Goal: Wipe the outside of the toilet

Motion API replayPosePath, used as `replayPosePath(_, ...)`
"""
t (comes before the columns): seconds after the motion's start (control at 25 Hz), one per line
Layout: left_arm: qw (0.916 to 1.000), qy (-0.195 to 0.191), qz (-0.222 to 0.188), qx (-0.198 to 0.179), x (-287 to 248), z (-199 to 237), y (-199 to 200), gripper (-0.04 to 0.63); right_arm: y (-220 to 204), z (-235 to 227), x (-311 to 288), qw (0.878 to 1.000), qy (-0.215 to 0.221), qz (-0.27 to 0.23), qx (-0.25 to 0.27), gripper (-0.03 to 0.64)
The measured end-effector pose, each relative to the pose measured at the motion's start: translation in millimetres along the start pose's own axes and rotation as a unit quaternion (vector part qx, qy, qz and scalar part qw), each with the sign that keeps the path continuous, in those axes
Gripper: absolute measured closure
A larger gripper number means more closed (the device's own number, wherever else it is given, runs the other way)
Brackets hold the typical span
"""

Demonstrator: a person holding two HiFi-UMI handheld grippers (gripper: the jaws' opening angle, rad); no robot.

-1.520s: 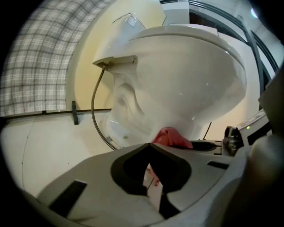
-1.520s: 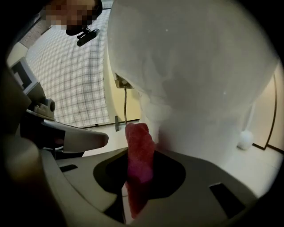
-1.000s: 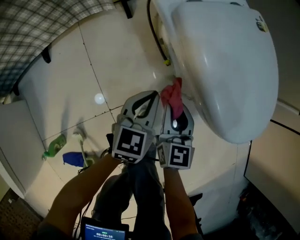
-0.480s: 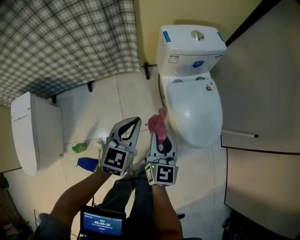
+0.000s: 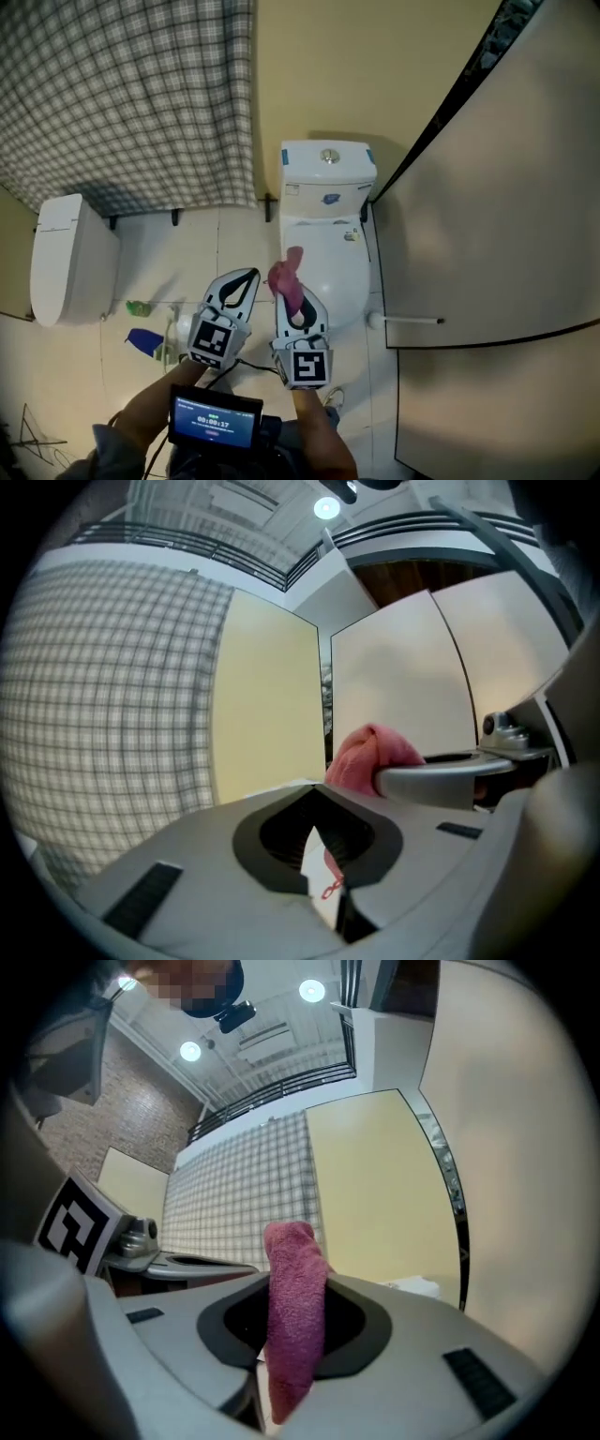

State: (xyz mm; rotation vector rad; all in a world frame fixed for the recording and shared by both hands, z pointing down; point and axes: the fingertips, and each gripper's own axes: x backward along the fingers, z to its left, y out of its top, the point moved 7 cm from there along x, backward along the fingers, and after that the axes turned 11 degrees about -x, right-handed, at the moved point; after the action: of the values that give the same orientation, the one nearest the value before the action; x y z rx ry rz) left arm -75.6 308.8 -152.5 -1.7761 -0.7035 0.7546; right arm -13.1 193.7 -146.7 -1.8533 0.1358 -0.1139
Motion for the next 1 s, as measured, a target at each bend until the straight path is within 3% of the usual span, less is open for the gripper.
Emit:
replayPosePath(0.12, 0.9985, 0.046, -0.022, -0.022, -3.7, -49.3, 42.3, 0.584, 40.3, -30.4, 48.7, 0.998, 0.065, 0.015, 0.007, 0.528)
replayPosePath(0.24, 0.9957, 0.091, -0.014, 0.009, -9.5, -106.4, 72.0, 0.584, 73.6, -77.5, 98.4, 0.995, 0.097, 0.026, 0.018, 0.528)
replayPosePath(0.4, 0.9943, 0.102, -0.003, 0.032, -19.8, -160.9, 117.2, 0.584, 115.0, -127.6, 134.5, 0.993, 0.112, 0.011, 0.027, 0.529)
replayPosePath(0.6, 0.9923, 0.116, 0.000, 0.043, -3.8, -167.3, 158.3, 0.584, 155.2, -120.1, 153.5, 0.991, 0.133, 0.023, 0.025, 0.529)
replayPosePath(1.0, 0.9945, 0.098, -0.025, 0.026, 11.3, -178.2, 170.6, 0.584, 153.5, -99.8, 180.3, 0.990, 0.132, 0.019, 0.048, 0.532)
